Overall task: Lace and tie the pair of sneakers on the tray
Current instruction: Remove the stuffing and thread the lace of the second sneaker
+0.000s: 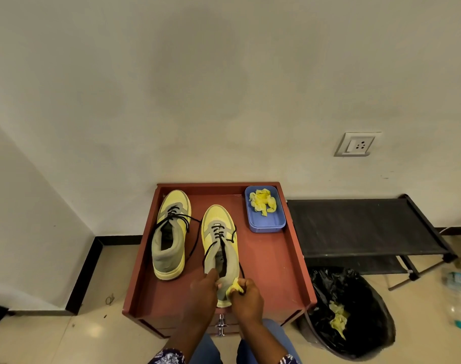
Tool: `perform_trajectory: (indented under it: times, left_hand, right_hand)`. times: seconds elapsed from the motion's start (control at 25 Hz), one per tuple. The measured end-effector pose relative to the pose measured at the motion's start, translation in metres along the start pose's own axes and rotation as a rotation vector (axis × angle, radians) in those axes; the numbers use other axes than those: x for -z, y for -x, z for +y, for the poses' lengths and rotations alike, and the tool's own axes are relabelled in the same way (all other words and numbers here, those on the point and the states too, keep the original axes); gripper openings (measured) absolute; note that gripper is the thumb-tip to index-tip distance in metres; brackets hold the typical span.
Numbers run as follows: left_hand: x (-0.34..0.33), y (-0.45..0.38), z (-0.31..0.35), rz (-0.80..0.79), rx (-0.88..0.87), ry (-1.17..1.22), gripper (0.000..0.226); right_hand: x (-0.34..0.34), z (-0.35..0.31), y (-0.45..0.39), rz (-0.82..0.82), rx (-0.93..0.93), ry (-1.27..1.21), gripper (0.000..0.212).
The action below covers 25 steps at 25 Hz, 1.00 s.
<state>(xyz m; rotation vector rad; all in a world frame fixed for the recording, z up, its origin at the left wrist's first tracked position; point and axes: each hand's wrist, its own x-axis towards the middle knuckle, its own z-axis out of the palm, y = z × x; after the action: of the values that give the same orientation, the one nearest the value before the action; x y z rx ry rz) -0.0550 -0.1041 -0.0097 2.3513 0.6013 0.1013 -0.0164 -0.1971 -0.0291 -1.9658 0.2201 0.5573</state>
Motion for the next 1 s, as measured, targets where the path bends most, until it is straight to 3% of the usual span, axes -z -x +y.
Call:
perform_trajectory:
  times: [0.16,0.44,0.6,1.0]
  left_hand:
    - [-0.002,0.001,0.000,-0.001,-0.023,-0.039,0.007]
    - [0.000,0.006,-0.002,0.032,-0.052,-0.093,0.018]
    - [0.000,0.004,-0.004,0.012,-0.017,-0.083,0.036]
    - [-0.008,0.012,-0.008,0.097,0.002,-0.001,0.012]
  right_hand:
    - [0.000,0.001,0.001,0.024,-0.024,0.013,0.020]
    - [0.002,0.000,-0.006,0.053,-0.060,-0.016,0.021]
    - [0.001,0.002,-0.013,0.044,-0.072,-0.015,0.022]
    - [0.007,0.004,-0.022,0.012,-0.110,0.031,0.028]
